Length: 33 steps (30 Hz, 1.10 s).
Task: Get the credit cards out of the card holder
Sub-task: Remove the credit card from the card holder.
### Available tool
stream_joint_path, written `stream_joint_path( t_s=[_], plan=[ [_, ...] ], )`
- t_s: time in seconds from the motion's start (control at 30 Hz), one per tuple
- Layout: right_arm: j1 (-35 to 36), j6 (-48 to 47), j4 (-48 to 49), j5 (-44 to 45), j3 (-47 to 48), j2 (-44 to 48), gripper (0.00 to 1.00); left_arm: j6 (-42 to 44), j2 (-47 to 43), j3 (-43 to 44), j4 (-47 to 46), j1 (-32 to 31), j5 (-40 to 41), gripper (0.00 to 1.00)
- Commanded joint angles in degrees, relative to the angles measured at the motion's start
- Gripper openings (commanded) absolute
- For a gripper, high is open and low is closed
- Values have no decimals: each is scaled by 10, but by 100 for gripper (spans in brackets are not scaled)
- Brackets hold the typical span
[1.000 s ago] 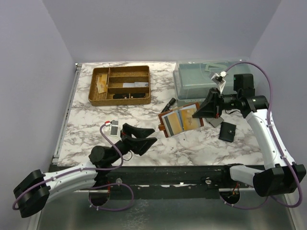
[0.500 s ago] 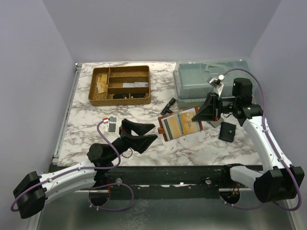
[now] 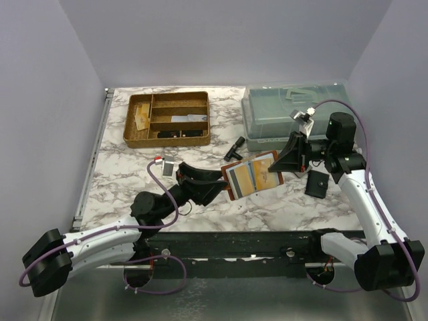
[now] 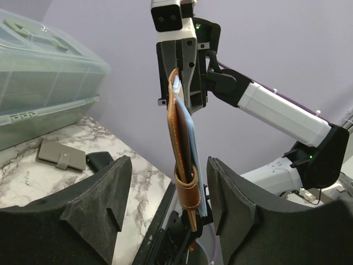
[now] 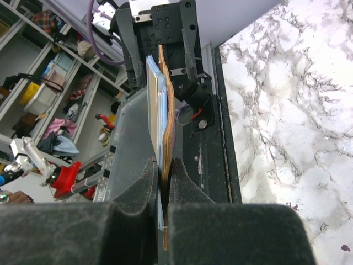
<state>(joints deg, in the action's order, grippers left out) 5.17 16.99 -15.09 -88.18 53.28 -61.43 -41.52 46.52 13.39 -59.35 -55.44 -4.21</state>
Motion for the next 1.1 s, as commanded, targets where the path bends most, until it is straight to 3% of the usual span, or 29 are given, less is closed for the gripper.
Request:
stream_joint_path(
  t_s=[0.0, 0.13, 0.47, 0.77, 1.07],
  plan=[
    [-2, 34, 46, -88, 4, 17, 0, 4, 23, 24, 4, 3, 15, 60],
    [-2, 29, 42, -87, 5, 15, 0, 3, 27, 17, 7, 3, 28, 50],
    [-2, 19, 31, -80, 12, 4, 0, -5, 25, 15, 10, 3, 6, 50],
    [-2, 11, 21, -74, 14, 3, 0, 2, -23, -5, 21, 3, 37, 49],
    [-2, -28, -27, -53, 34, -10, 0, -5, 6, 17, 30, 3, 14, 47]
  ],
)
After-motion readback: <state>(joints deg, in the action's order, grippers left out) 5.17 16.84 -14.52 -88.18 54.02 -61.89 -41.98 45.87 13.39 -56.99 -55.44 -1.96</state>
